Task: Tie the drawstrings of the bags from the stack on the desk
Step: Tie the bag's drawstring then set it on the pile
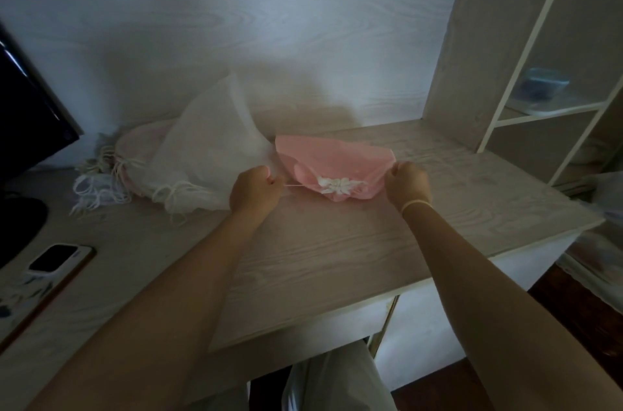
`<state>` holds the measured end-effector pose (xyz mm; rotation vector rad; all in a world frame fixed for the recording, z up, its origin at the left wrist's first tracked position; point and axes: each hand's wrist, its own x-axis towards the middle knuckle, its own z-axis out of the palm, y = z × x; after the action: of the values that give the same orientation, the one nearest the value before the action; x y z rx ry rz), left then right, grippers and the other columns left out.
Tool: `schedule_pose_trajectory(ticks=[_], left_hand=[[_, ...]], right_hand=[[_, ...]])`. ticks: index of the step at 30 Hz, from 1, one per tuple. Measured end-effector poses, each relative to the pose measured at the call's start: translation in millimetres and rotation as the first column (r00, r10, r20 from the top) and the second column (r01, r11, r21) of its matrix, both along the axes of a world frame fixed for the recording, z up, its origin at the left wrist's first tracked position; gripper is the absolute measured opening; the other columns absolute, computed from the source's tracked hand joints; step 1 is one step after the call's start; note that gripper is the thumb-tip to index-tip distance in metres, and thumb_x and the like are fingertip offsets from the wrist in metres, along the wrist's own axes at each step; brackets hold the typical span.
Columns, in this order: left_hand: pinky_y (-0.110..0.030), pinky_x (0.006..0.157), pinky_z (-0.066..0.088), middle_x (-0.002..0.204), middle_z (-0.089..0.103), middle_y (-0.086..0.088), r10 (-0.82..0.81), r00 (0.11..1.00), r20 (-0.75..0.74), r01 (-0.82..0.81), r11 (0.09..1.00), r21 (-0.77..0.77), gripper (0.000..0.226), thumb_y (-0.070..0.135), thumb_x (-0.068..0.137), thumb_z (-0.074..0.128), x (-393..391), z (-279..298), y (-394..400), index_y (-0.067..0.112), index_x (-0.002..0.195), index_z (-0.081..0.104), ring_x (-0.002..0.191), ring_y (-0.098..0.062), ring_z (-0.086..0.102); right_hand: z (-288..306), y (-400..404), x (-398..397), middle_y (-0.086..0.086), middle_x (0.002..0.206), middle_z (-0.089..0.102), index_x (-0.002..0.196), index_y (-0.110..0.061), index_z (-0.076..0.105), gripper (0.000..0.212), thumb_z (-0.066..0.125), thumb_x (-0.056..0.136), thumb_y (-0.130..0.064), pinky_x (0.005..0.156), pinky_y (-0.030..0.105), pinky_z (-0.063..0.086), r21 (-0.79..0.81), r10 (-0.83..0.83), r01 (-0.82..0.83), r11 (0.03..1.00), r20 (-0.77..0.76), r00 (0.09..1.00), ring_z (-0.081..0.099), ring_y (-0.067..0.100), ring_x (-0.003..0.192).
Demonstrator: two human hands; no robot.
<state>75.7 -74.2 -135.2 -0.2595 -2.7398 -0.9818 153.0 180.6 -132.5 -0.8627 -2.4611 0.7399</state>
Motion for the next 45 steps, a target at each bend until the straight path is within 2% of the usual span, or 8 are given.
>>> schedule_pose_trajectory(ticks=[6,11,18,23,28,33,39,45], left_hand=[[-0.029,0.052,0.03,0.052,0.042,0.0,-0.155,0.988,0.014,0.153,0.983,0.099,0.041,0.039,0.084,0.053,14,50,15,0.012,0.054,0.046,0.054,-0.02,0.044],[-0.026,0.061,0.044,0.062,0.064,0.0,-0.349,0.935,0.061,0.302,0.874,0.382,0.03,0.034,0.085,0.058,31,87,42,0.013,0.066,0.069,0.057,-0.013,0.057],[-0.026,0.085,0.044,0.109,0.065,-0.001,-0.271,0.958,-0.09,0.283,0.858,0.43,0.025,0.023,0.091,0.053,19,90,55,0.012,0.108,0.066,0.1,-0.015,0.059],[-0.027,0.075,0.051,0.08,0.07,0.002,-0.317,0.948,0.024,0.271,0.844,0.463,0.031,0.001,0.082,0.047,14,63,64,0.018,0.075,0.072,0.083,-0.019,0.066],[-0.031,0.084,0.051,0.098,0.069,-0.003,-0.395,0.9,0.187,0.338,0.9,0.276,0.03,0.001,0.085,0.045,8,43,71,0.021,0.079,0.067,0.09,-0.02,0.063],[-0.028,0.063,0.039,0.08,0.068,-0.004,-0.471,0.841,0.264,0.503,0.862,-0.062,0.017,0.026,0.08,0.061,5,34,66,0.012,0.078,0.071,0.078,-0.021,0.063],[-0.026,0.073,0.048,0.089,0.07,0.01,-0.48,0.852,0.209,0.506,0.857,-0.097,0.023,0.039,0.075,0.077,0,29,63,0.023,0.09,0.075,0.083,-0.009,0.064],[-0.03,0.077,0.053,0.089,0.07,0.011,-0.418,0.9,0.127,0.436,0.873,-0.219,0.016,0.035,0.074,0.075,-1,22,74,0.025,0.087,0.074,0.086,-0.012,0.065]], right_hand=[[48,-35,1,-0.001,0.066,0.051,0.076,-0.017,0.05,0.015,0.06,0.085,-0.01,0.055,0.017,0.036,0.066,0.34,-0.336,0.94,-0.072,0.938,0.05,0.016,0.063],[66,-81,-1,0.004,0.073,0.068,0.099,-0.016,0.061,0.025,0.073,0.076,-0.019,0.063,0.023,0.055,-0.322,0.716,-0.708,0.628,-0.118,0.688,0.064,0.013,0.066],[68,-66,1,0.002,0.054,0.046,0.079,-0.008,0.062,0.024,0.053,0.096,-0.022,0.035,0.019,0.026,-0.558,0.587,-0.665,0.497,-0.348,0.731,0.037,0.009,0.038],[75,-54,-1,0.004,0.054,0.044,0.088,-0.007,0.06,0.021,0.049,0.098,-0.022,0.036,0.019,0.025,-0.581,0.387,-0.683,0.443,-0.563,0.73,0.038,0.012,0.041],[82,-41,-11,0.003,0.052,0.044,0.096,-0.007,0.061,0.02,0.048,0.097,-0.021,0.036,0.02,0.026,-0.617,0.19,-0.663,0.423,-0.655,0.731,0.037,0.014,0.039],[84,-23,-27,0.003,0.055,0.049,0.113,-0.012,0.062,0.027,0.048,0.097,-0.028,0.037,0.018,0.03,-0.676,0.075,-0.59,0.441,-0.627,0.775,0.041,0.011,0.042],[70,1,-42,0.013,0.069,0.06,0.132,-0.005,0.041,0.036,0.041,0.099,-0.017,0.036,0.017,0.033,-0.719,0.016,-0.382,0.581,-0.459,0.888,0.045,0.013,0.034],[67,9,-41,0.021,0.083,0.07,0.078,0.004,0.061,0.023,0.052,0.089,-0.013,0.067,0.034,0.059,-0.301,0.269,-0.219,0.928,0.136,0.954,0.068,0.026,0.063]])
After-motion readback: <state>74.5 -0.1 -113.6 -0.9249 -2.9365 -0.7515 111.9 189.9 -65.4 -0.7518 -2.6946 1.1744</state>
